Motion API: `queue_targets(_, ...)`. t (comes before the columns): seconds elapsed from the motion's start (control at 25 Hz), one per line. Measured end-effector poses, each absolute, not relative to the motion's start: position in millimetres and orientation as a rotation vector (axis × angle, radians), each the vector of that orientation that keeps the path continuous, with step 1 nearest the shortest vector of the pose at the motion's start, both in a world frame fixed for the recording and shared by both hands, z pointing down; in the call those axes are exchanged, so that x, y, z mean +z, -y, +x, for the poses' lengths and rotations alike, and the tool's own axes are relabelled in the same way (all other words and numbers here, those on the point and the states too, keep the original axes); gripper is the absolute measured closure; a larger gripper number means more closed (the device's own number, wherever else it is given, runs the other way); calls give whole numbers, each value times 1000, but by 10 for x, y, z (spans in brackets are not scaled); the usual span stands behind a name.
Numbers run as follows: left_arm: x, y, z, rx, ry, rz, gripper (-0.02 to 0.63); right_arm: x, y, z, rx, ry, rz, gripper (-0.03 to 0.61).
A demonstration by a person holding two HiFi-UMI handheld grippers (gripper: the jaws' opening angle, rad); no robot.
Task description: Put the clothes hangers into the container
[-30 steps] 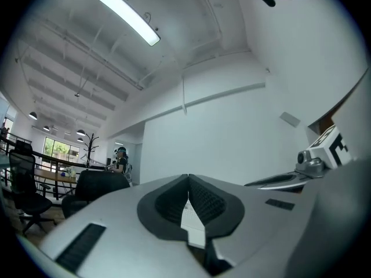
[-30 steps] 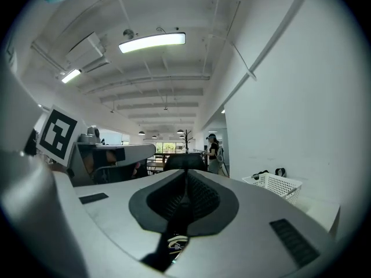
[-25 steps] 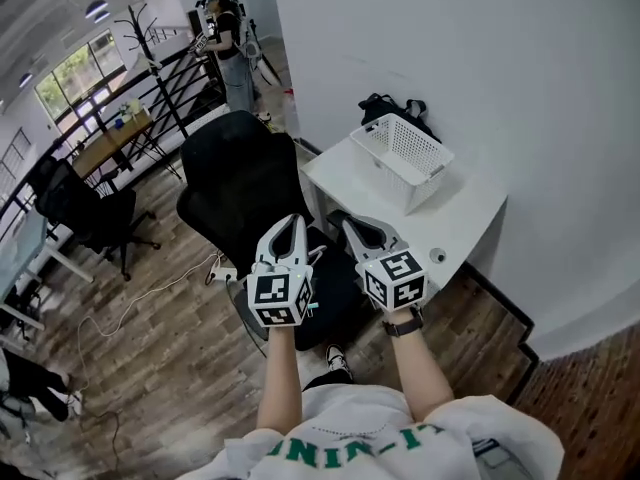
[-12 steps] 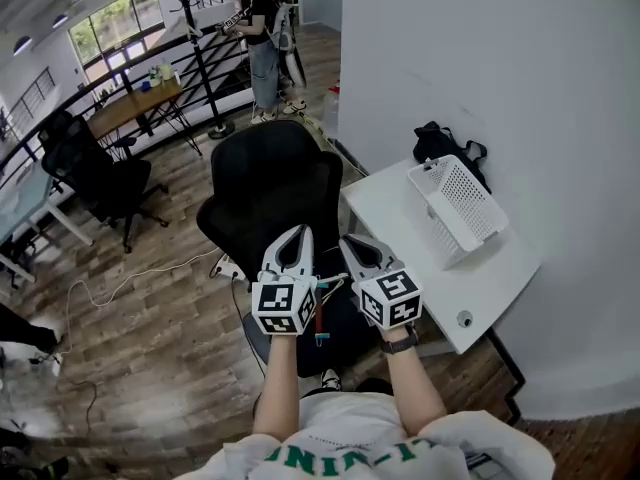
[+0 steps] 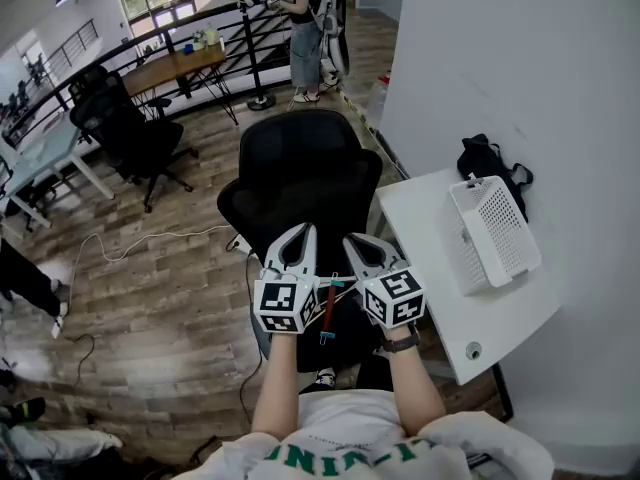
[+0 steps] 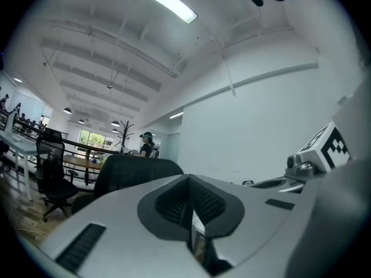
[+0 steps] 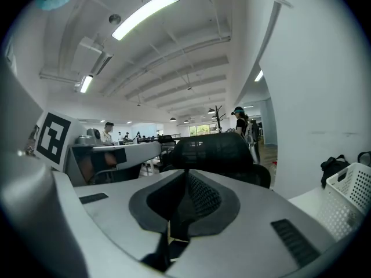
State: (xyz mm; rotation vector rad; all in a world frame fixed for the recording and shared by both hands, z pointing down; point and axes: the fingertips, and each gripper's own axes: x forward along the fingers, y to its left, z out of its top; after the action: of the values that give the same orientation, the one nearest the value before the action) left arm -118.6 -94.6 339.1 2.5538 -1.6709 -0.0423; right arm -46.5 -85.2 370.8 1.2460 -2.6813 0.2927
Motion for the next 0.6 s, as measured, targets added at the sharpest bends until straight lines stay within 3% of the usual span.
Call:
queue_targets(0.4,4560,1289,-1240,118,1774,2254,600,5022,1393,-390,525,2598,833,518)
queue_targets(0.6,5219,1470,-1403,222,1780,2143,600,5900,1635,-398,652,2514,678,472)
